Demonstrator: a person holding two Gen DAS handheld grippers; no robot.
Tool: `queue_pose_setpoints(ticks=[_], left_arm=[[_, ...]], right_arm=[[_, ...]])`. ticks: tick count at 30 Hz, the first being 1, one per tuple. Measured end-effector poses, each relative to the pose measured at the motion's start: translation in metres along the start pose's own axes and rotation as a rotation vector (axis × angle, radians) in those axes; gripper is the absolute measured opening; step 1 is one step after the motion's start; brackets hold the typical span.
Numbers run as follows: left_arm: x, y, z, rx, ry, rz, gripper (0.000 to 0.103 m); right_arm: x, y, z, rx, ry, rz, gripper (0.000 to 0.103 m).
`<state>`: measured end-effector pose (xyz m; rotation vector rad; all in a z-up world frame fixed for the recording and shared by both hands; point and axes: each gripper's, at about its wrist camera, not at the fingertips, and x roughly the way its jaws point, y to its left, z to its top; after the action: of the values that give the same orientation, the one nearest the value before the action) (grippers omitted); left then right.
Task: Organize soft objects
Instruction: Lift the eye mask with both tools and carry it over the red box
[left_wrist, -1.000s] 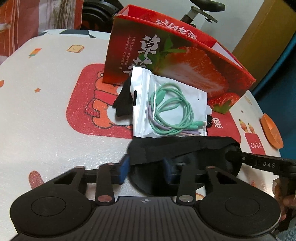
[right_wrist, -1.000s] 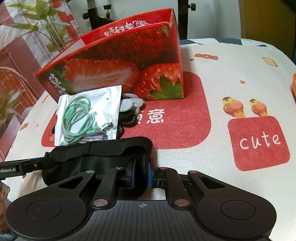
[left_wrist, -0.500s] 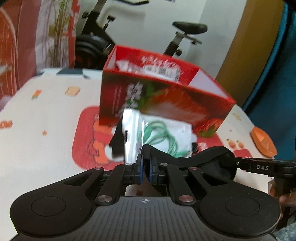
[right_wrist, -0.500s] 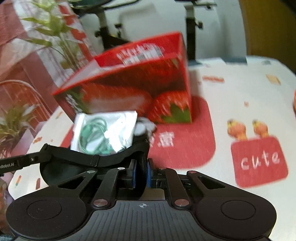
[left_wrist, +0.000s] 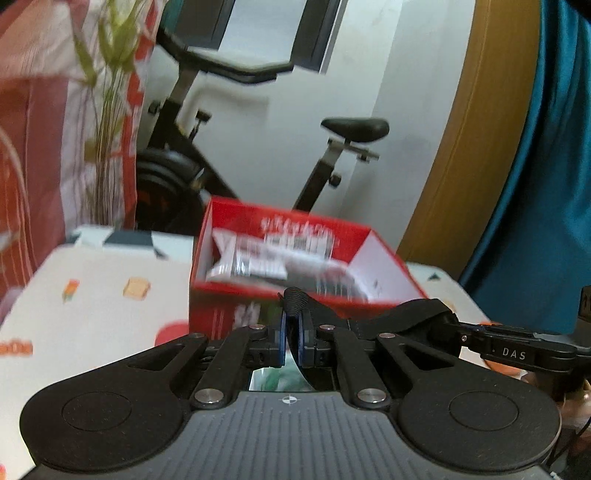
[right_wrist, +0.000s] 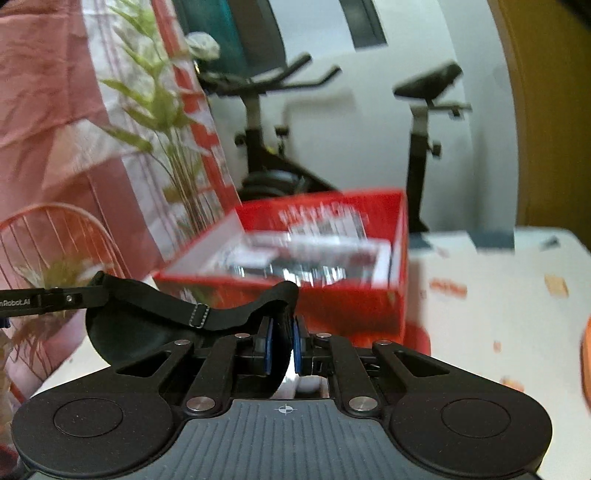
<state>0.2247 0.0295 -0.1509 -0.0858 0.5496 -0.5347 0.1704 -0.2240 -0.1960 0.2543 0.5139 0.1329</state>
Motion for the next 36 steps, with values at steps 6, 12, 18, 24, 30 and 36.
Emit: queue_pose_setpoints(ticks=[6,12,18,24,30,36], left_arm=[[0.01,-0.007,0.029,0.062,-0.073,0.013,0.007],[0.048,-0.016,0.063,0.144,-0.118,0.075,0.007],[0.103,-0.009,0.076,0.151,-0.009,0.092,0.007],[0.134,0.008,0.062,0.132,0.139,0.063,0.007],[0.151,0.027,0.056,0.067,0.24,0.06,0.007],[0.168,0.033,0.054,0.082,0.326,0.078,0.007]], right_arm=[[0.006,-0.001,0.039,-0.063,-0.067,-0.013,0.01],[0.039,-0.008,0.072,-0.11,-0.088,-0.06,0.01],[0.081,-0.009,0.082,-0.234,-0.082,-0.137,0.01],[0.115,-0.021,0.064,-0.224,0.071,-0.141,0.01],[0.134,-0.029,0.056,-0.172,0.164,-0.125,0.009],[0.147,-0.035,0.054,-0.08,0.244,-0.101,0.009]])
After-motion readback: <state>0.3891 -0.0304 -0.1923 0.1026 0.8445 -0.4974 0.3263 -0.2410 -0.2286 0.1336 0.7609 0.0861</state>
